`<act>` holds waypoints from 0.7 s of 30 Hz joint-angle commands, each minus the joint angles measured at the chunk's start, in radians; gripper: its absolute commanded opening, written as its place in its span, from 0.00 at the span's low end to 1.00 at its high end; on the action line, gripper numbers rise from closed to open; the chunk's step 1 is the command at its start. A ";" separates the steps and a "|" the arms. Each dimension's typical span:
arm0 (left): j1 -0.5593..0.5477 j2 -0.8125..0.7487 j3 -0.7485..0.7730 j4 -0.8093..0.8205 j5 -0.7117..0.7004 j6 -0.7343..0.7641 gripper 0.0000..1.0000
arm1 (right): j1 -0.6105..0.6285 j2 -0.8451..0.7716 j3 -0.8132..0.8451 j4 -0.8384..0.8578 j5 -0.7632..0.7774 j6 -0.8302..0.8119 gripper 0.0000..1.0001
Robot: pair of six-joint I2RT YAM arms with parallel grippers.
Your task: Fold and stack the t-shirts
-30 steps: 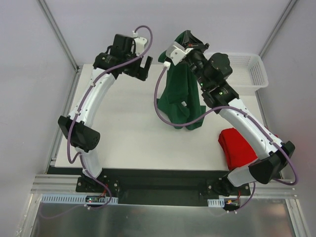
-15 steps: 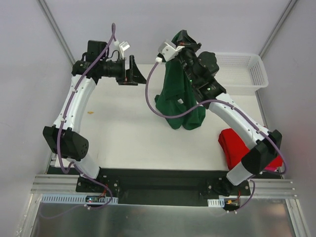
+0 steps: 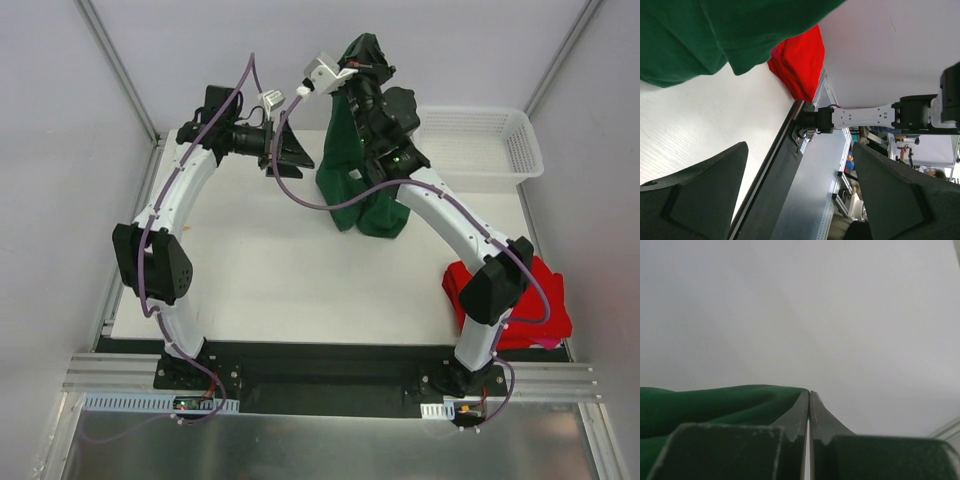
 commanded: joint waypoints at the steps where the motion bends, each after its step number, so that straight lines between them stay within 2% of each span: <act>1: -0.025 0.061 0.082 0.078 0.066 -0.015 0.86 | 0.020 -0.041 0.101 0.126 0.042 -0.045 0.01; 7: -0.045 0.182 0.188 0.087 0.063 0.017 0.86 | 0.048 -0.069 0.092 0.100 0.067 -0.068 0.01; 12: -0.037 0.215 0.261 0.085 0.027 0.082 0.86 | 0.080 -0.106 0.058 0.079 0.062 -0.089 0.01; 16: -0.025 0.186 0.254 0.079 -0.015 0.149 0.87 | 0.094 -0.126 0.049 0.076 0.048 -0.103 0.01; 21: -0.008 0.158 0.173 0.078 -0.053 0.194 0.87 | 0.109 -0.127 0.074 0.071 0.045 -0.108 0.01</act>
